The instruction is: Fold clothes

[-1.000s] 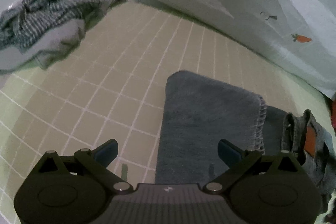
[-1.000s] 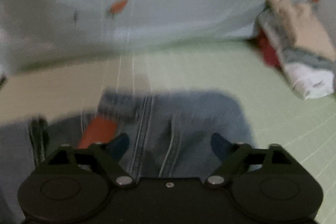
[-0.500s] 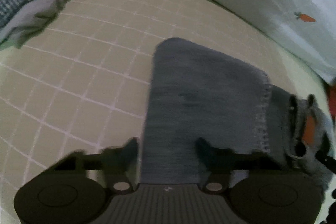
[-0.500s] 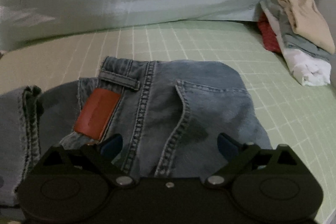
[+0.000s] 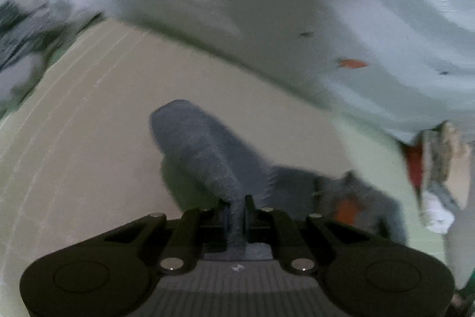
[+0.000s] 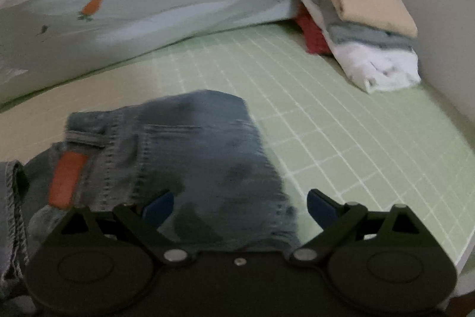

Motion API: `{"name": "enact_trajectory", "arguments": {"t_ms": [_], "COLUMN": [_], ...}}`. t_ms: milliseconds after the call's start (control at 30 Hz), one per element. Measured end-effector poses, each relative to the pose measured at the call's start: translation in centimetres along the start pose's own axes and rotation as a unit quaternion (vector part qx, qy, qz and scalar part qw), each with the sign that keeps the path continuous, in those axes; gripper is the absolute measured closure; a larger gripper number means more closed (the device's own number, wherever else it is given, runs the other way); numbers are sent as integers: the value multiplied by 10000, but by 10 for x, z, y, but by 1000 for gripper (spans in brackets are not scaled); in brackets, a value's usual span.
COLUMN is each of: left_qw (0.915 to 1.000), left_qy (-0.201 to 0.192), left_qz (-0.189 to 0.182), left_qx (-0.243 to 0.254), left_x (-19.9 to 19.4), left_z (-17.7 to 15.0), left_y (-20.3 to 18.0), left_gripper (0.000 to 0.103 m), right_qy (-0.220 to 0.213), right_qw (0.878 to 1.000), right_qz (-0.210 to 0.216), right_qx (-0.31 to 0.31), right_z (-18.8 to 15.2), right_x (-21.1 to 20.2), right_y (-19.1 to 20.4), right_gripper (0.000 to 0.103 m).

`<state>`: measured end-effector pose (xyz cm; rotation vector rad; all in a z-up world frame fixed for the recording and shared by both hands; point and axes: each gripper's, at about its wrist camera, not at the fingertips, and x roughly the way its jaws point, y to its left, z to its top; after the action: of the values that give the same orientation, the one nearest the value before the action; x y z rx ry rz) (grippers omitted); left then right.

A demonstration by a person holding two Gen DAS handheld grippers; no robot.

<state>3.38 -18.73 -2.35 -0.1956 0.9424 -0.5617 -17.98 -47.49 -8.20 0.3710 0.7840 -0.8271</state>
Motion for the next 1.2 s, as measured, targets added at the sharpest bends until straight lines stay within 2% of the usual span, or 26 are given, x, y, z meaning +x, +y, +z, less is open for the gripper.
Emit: {"name": "enact_trajectory", "arguments": {"t_ms": [200,333,400,467,533,600,667,700,733,767,900,967,1067,1167,1200], "left_qw": [9971,9943,9938,9938,9952,9958,9952,9946,9946,9948,9963,9970,9928,9895,9899], "left_qy": [39,457,797,1026,944,885,884,885,839,780,384,184,76,369,456], "left_qz": [-760,-932,-777,-435,-255,-224,-397,-497,-570,-635,-710,-365,530,1083,1083], "left_qx": [8,230,54,-41,20,35,-140,-210,-206,-183,279,656,1070,884,797], "left_x": [24,72,102,129,135,135,131,128,121,113,74,60,56,65,69], "left_z": [-3,-32,-54,-75,-84,-83,-78,-75,-72,-70,-58,-56,-56,-57,-58], "left_y": [-85,-145,-161,-169,-174,-180,-181,-181,-183,-185,-190,-184,-167,-138,-129], "left_gripper": [94,93,93,92,90,82,55,46,32,25,15,11,11,11,11], "right_qy": [-64,-1,34,74,111,154,230,272,313,332,146,8,-251,-423,-438], "right_qw": [9996,9989,9985,9983,9983,9984,9986,9987,9987,9987,9980,9965,9910,9832,9802], "right_qz": [39,45,14,-40,-92,-115,-102,-83,-47,19,347,651,1118,1439,1563], "right_qx": [-280,-469,-546,-579,-564,-530,-459,-423,-398,-392,-513,-526,-692,-1044,-1138], "right_z": [7,7,7,7,8,7,6,6,6,8,17,26,36,43,45], "right_x": [1,6,8,10,12,14,18,20,21,22,15,11,8,7,6], "right_y": [-39,-72,-90,-108,-125,-138,-145,-146,-145,-143,-118,-98,-60,-16,-2], "right_gripper": [6,6,6,6,6,6,6,6,6,6,6,6,6,10,14]}}
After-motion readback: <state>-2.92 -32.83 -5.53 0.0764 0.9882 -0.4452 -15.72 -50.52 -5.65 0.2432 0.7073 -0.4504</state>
